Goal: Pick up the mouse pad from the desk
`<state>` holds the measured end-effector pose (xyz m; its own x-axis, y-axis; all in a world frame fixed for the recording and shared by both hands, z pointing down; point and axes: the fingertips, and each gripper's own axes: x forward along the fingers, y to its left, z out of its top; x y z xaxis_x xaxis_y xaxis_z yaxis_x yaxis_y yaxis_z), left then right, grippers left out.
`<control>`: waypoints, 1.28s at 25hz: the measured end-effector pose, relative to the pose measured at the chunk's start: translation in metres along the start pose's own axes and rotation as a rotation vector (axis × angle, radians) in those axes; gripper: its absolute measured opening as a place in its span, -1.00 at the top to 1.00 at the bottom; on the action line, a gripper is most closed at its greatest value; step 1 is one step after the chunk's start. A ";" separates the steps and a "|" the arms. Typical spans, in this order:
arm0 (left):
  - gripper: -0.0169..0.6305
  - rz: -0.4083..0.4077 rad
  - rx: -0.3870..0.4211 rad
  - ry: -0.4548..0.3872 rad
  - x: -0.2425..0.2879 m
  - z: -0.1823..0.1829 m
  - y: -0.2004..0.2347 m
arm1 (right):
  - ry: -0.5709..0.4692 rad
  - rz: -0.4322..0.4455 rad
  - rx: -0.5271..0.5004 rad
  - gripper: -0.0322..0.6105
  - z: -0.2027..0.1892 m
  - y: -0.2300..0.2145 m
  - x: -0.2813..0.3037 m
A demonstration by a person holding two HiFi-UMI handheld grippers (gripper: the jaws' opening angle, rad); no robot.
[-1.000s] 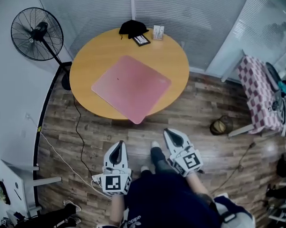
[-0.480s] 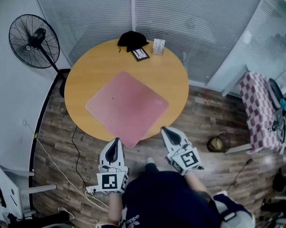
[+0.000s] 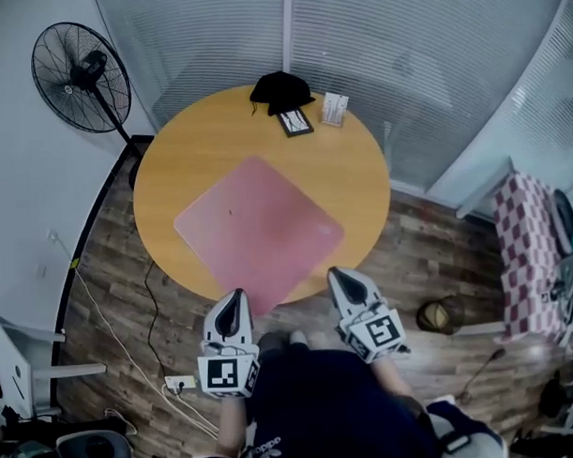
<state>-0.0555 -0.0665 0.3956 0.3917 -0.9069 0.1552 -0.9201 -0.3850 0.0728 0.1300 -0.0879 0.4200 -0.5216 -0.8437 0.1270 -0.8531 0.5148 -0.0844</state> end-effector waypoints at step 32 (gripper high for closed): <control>0.97 -0.024 -0.138 0.231 0.020 -0.063 0.074 | 0.150 -0.033 0.020 0.89 -0.036 0.030 0.024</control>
<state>-0.1153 -0.1021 0.4658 0.4188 -0.8288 0.3711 -0.9072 -0.3643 0.2103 0.0919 -0.0877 0.4559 -0.4898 -0.8269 0.2761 -0.8702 0.4829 -0.0975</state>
